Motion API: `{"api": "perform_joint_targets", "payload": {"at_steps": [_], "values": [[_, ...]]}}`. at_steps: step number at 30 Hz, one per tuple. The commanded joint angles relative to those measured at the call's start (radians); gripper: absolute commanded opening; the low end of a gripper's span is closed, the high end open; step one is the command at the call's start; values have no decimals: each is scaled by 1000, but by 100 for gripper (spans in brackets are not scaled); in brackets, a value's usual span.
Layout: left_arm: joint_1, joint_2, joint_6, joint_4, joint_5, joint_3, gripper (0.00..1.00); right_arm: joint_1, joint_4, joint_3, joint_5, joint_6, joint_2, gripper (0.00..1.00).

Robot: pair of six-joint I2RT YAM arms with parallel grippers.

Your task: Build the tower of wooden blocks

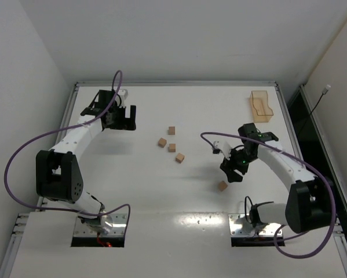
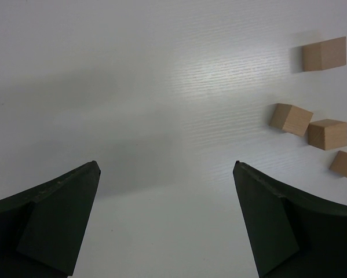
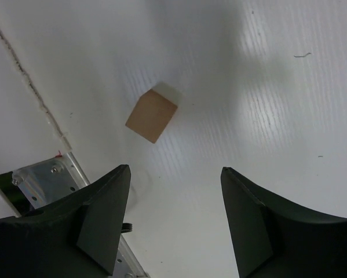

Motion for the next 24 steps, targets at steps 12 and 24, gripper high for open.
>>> {"api": "perform_joint_targets", "payload": {"at_steps": [12, 24], "values": [[-7, -3, 9, 28, -21, 7, 100, 189, -99, 39, 17, -90, 98, 62], [-7, 17, 9, 28, -21, 25, 100, 266, -38, 30, 98, -40, 204, 62]]}}
